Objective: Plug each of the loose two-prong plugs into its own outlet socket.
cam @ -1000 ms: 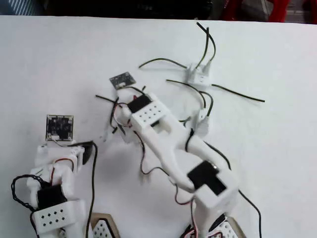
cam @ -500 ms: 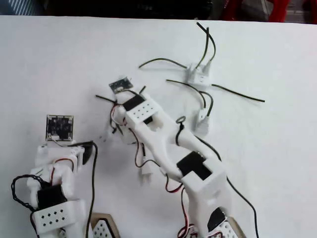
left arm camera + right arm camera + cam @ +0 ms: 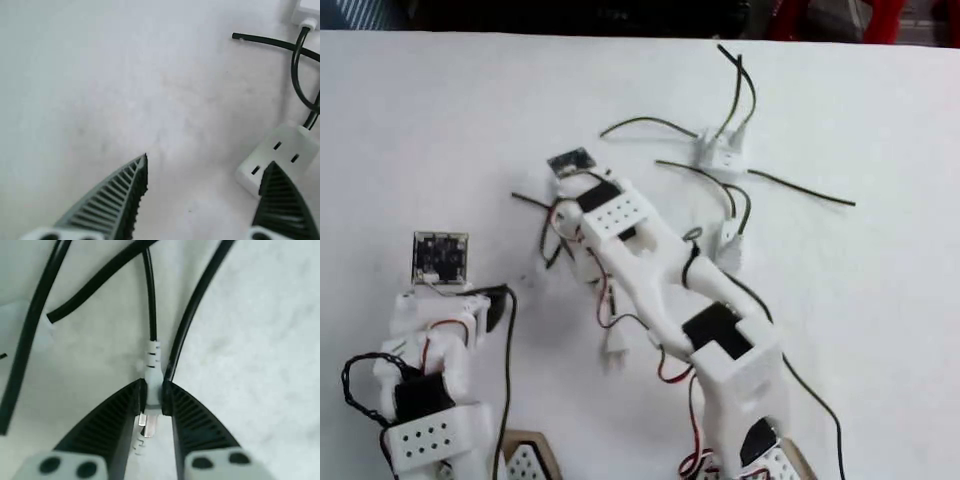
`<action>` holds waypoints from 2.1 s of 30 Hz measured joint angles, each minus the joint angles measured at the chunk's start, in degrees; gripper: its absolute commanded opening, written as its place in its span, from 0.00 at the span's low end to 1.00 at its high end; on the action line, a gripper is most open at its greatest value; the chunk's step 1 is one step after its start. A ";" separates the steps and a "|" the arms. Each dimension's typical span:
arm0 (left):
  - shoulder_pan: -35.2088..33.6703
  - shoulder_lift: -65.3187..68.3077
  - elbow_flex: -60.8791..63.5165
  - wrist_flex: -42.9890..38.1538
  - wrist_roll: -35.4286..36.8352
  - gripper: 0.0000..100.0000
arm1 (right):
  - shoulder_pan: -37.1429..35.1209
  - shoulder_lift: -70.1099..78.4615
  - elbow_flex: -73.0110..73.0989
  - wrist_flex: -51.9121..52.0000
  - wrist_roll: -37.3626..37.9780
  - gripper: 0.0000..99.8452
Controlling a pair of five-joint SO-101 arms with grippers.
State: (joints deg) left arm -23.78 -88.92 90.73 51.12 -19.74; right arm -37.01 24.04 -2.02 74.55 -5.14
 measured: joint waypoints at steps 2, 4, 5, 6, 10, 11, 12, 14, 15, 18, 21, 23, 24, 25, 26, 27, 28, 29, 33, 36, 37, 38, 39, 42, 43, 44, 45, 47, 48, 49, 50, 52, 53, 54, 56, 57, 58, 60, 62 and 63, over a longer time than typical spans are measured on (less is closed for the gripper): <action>0.00 0.00 0.00 0.00 0.00 0.34 | 0.09 0.00 0.00 0.79 0.79 0.02; 0.00 0.00 0.00 0.00 0.00 0.34 | 0.00 0.00 0.00 1.05 1.05 0.02; 0.00 0.00 0.00 0.00 0.00 0.34 | -0.26 0.00 0.00 1.05 1.05 0.02; 0.00 0.00 0.00 0.00 0.00 0.34 | -0.88 0.00 0.00 1.05 1.05 0.02; 0.00 0.00 0.00 0.00 0.00 0.34 | -2.64 1.58 -0.35 1.23 1.05 0.02; 0.00 0.00 0.00 0.00 0.00 0.34 | -2.81 1.93 -0.88 1.49 1.05 0.02; 0.00 0.00 0.00 0.00 0.00 0.34 | -2.90 2.29 -1.32 1.58 1.05 0.02; 0.00 0.00 0.00 0.00 0.00 0.34 | -2.99 2.55 -1.58 1.58 1.05 0.02; 0.00 0.00 0.00 0.00 0.00 0.34 | -2.99 2.73 -1.67 1.67 1.05 0.02; 0.00 0.00 0.00 0.00 0.00 0.34 | -3.34 2.73 -1.67 1.67 0.97 0.02; 0.00 0.00 0.00 0.00 0.00 0.34 | -3.43 3.08 -1.85 1.67 -1.76 0.02; 0.00 0.00 0.00 0.00 0.00 0.34 | -3.43 3.08 -1.85 1.67 -2.37 0.02; 0.00 0.00 0.00 0.00 0.00 0.34 | -3.52 3.08 -1.85 1.67 -2.64 0.02; 0.00 0.00 0.00 0.00 0.00 0.34 | -3.52 3.08 -1.85 1.67 -2.81 0.03; 0.00 0.00 0.00 0.00 0.00 0.34 | -3.52 3.08 -1.85 1.67 -2.81 0.06; 0.00 0.00 0.00 0.00 0.00 0.34 | -3.52 3.08 -1.85 1.67 -2.99 0.07; 0.00 0.00 0.00 0.00 0.00 0.34 | -3.52 3.08 -1.85 1.67 -2.99 0.08; 0.00 0.00 0.00 0.00 0.00 0.34 | -3.78 3.25 -1.85 1.32 -2.99 0.08; 0.00 0.00 0.00 0.00 0.00 0.34 | -4.31 4.13 -1.76 1.85 -2.99 0.02; 0.00 0.00 0.00 0.00 0.00 0.34 | -4.22 4.13 -1.76 1.85 -2.99 0.03; 0.00 0.00 0.00 0.00 0.00 0.34 | -4.22 4.13 -1.76 2.02 -2.99 0.02; 0.00 0.00 0.00 0.00 0.00 0.34 | -4.22 4.13 -1.76 2.02 -2.99 0.02; 0.00 0.00 0.00 0.00 0.00 0.34 | -4.22 4.13 -1.76 2.11 -2.99 0.02; 0.00 0.00 0.00 0.00 0.00 0.34 | -4.57 4.13 -1.76 2.20 -2.99 0.02; 0.00 0.00 0.00 0.00 0.00 0.34 | -4.57 4.13 -1.76 2.20 -3.08 0.02; 0.00 0.00 0.00 0.00 0.00 0.34 | -4.57 3.78 -1.67 2.46 -3.08 0.02; 0.00 0.00 0.00 0.00 0.00 0.34 | -4.48 2.99 -1.67 3.16 -3.08 0.02; 0.00 0.00 0.00 0.00 0.00 0.34 | -4.48 0.09 -1.58 5.36 -3.08 0.02; 0.00 0.00 0.00 0.00 0.00 0.34 | -4.48 -2.02 -1.58 6.24 -3.08 0.02; 0.00 0.00 0.00 0.00 0.00 0.34 | -4.31 -4.40 -1.58 7.38 -3.08 0.02; 0.00 0.00 0.00 0.00 0.00 0.34 | -3.87 -7.03 -1.58 8.70 -3.08 0.02; 0.00 0.00 0.00 0.00 0.00 0.34 | -2.81 -12.48 -1.58 10.90 -2.99 0.02; 0.00 0.00 0.00 0.00 0.00 0.34 | -2.29 -15.12 -1.58 12.13 -2.99 0.02; 0.00 0.00 0.00 0.00 0.00 0.34 | -1.76 -17.76 -1.58 13.10 -2.99 0.02; 0.00 0.00 0.00 0.00 0.00 0.34 | -0.70 -22.42 -1.58 14.59 -2.99 0.02; 0.00 0.00 0.00 0.00 0.00 0.35 | -0.35 -24.53 -1.58 15.30 -2.99 0.02; 0.00 0.00 0.00 0.00 0.00 0.35 | 0.00 -26.46 -1.58 16.00 -2.99 0.02; 0.00 0.00 0.00 0.00 0.00 0.35 | 0.53 -29.98 -1.58 17.14 -2.99 0.02; 0.00 0.00 0.00 0.00 0.00 0.35 | 1.05 -33.41 -1.58 18.20 -2.99 0.02; 0.00 0.00 0.00 -0.09 0.00 0.35 | 1.05 -35.08 -1.58 18.64 -2.99 0.02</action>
State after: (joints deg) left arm -23.78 -88.92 90.73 51.03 -19.74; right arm -35.96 -11.03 -3.60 93.19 -8.13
